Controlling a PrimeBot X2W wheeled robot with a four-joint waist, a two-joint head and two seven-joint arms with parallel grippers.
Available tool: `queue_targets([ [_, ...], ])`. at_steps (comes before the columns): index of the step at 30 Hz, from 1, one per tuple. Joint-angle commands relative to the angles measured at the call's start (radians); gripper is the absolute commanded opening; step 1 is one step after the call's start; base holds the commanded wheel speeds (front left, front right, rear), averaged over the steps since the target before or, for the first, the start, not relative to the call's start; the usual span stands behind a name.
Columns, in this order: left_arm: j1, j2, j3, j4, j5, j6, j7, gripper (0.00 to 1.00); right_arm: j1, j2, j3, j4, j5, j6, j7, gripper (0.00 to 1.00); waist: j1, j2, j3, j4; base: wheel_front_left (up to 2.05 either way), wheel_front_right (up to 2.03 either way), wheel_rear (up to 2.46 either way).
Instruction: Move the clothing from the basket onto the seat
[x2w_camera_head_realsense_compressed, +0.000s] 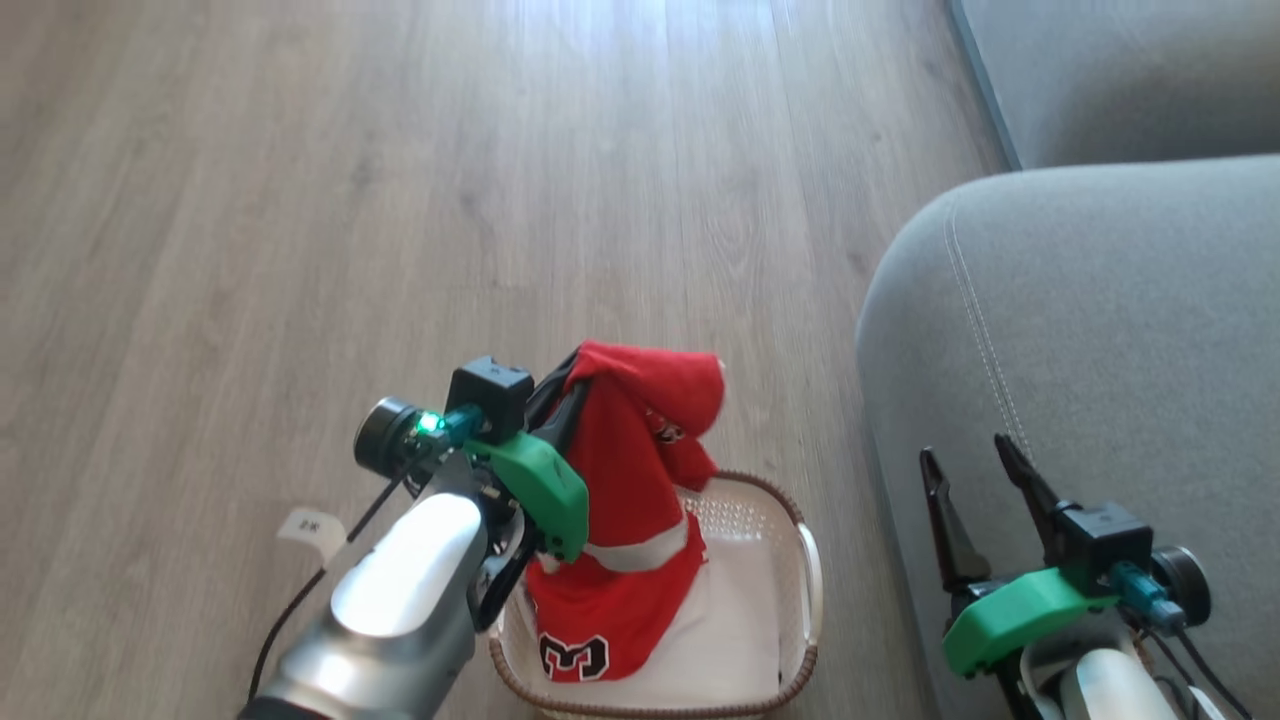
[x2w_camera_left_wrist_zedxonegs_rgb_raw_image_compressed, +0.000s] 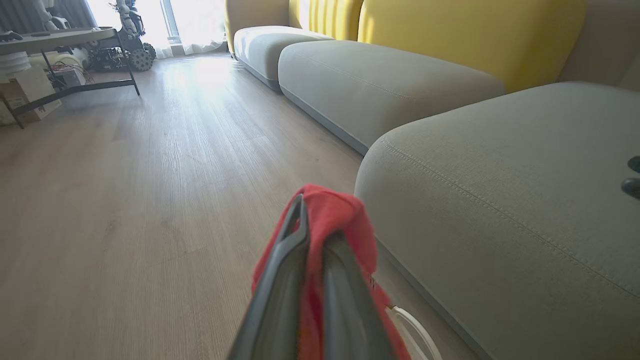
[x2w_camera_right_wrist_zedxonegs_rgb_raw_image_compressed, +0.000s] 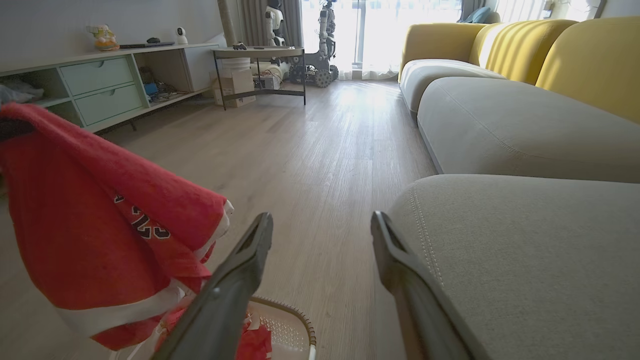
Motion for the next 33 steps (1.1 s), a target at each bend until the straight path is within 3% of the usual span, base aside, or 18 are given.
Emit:
queue_targets([
  [1, -0.067, 0.029, 0.032, -0.047, -0.009, 0.004, 0.011, 0.00, -0.021, 0.002, 0.031, -0.026, 0.009, 0.000, -0.006, 1.00, 0.0001, -0.0001, -0.025, 0.014, 0.00, 0.00, 0.00],
  [15, -0.161, 0.024, 0.016, -0.191, -0.041, -0.018, 0.152, 0.00, -0.038, 0.002, 0.108, 0.004, 0.025, 0.000, -0.006, 1.00, 0.0001, -0.0001, -0.071, 0.017, 0.00, 0.00, 0.00],
  [26, -0.202, 0.010, -0.003, -0.224, -0.057, -0.009, 0.178, 0.00, -0.145, 0.002, 0.269, 0.091, 0.018, 0.000, -0.006, 1.00, 0.0001, -0.0001, -0.087, 0.025, 0.00, 0.00, 0.00],
  [33, -0.214, 0.003, -0.027, -0.246, -0.071, -0.005, 0.175, 0.00, -0.231, 0.002, 0.316, 0.170, -0.002, 0.000, -0.006, 1.00, 0.0001, -0.0001, -0.096, 0.042, 0.00, 0.00, 0.00],
])
